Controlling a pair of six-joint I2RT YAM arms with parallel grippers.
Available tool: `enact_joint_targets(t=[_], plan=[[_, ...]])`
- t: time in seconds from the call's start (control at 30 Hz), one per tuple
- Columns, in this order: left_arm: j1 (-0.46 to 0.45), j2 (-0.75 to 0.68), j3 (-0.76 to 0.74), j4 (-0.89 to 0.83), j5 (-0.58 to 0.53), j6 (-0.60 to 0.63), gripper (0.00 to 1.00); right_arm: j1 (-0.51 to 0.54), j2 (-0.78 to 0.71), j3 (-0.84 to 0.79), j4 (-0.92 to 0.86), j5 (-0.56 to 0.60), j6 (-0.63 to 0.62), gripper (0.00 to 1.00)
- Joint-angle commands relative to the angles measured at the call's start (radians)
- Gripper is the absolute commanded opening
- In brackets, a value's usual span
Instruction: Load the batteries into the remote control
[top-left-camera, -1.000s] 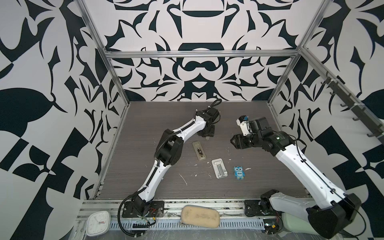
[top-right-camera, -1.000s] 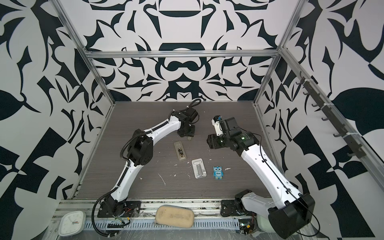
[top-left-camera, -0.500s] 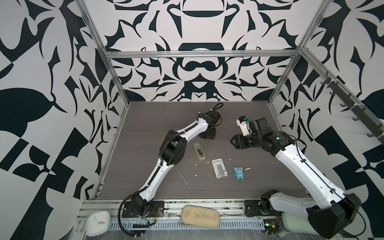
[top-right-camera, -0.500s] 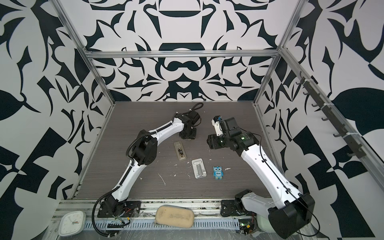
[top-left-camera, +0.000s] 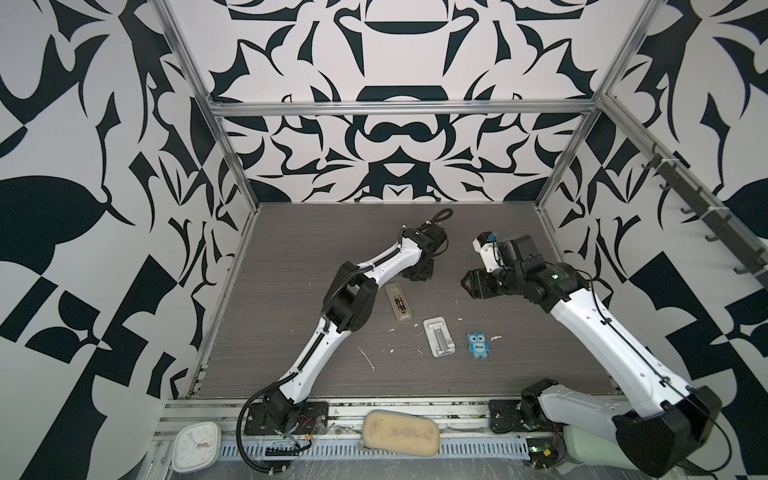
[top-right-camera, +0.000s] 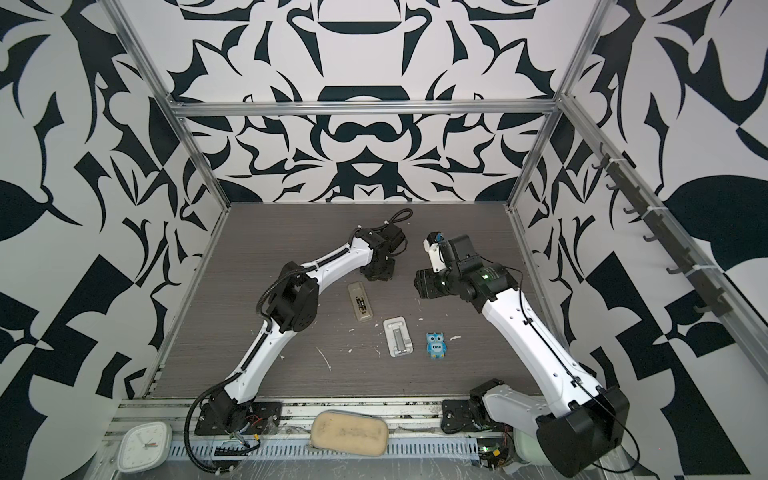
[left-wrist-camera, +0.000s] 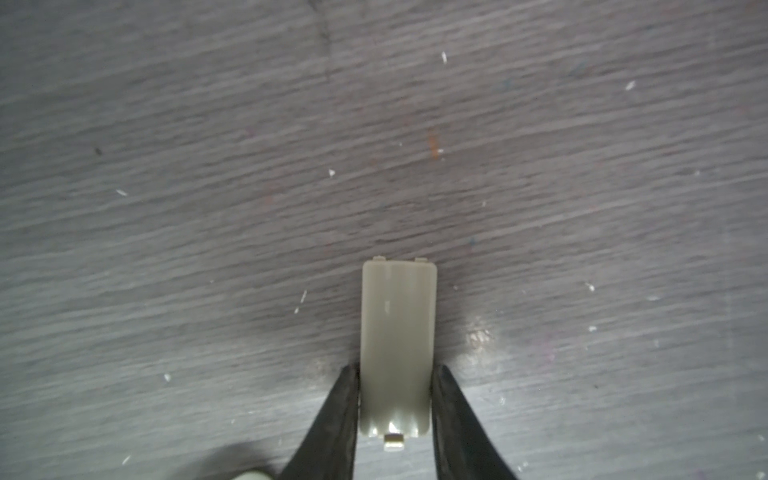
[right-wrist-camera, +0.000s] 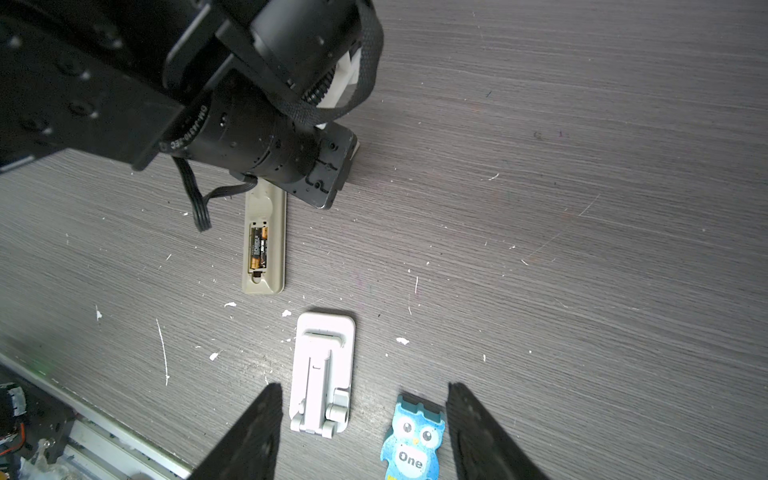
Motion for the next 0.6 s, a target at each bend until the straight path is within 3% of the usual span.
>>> enact_joint_targets(t=[0.0, 0.33, 0.57], plan=[[-0.004, 0.046, -0.015, -0.074, 0.006, -0.010, 0.29, -0.002, -0.004, 0.003, 0.010, 0.014, -0.011, 0.66], [-0.004, 0.017, -0.036, -0.076, -0.014, -0.019, 0.22, -0.002, -0.005, -0.002, 0.015, 0.016, -0.011, 0.66], [0.017, -0.124, -0.072, -0.038, 0.015, -0.053, 0.20, -0.002, -0.001, -0.005, 0.008, 0.027, -0.019, 0.66]])
